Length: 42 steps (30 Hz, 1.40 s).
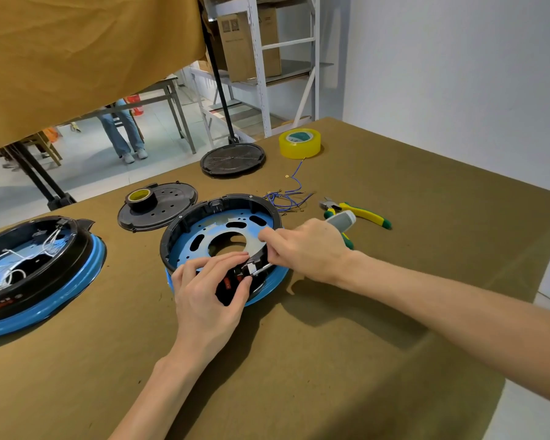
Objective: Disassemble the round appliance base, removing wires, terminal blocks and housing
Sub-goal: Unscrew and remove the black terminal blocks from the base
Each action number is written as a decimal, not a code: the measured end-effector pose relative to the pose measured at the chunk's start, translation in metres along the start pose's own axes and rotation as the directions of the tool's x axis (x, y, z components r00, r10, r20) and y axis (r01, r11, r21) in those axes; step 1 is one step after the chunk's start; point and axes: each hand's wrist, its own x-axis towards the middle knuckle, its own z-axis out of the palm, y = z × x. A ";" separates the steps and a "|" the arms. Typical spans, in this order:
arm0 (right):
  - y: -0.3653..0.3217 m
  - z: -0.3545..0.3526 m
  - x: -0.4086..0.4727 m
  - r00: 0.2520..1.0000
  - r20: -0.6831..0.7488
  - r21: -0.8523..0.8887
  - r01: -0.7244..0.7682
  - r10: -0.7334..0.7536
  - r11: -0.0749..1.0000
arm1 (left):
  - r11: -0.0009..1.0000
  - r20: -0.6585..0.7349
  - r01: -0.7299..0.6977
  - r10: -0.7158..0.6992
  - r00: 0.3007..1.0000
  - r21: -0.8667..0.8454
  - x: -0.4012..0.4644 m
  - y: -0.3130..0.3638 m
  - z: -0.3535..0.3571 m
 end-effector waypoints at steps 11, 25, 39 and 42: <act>0.013 0.005 0.022 0.991 0.019 0.061 0.131 -0.132 0.989 | 1.000 0.023 0.014 -0.014 1.000 0.007 0.002 -0.001 -0.003; 0.008 -0.019 0.026 0.981 0.195 -0.015 -0.016 0.019 1.000 | 1.000 0.041 -0.022 0.021 0.999 0.006 0.002 -0.005 -0.006; -0.004 -0.027 0.024 0.980 0.187 -0.123 -0.050 0.072 0.991 | 1.000 -0.001 -0.005 0.005 1.000 -0.021 0.002 -0.004 -0.002; -0.001 -0.030 0.030 0.978 0.202 -0.128 -0.019 0.045 0.992 | 1.000 0.004 -0.011 0.011 1.000 -0.018 0.001 -0.004 -0.003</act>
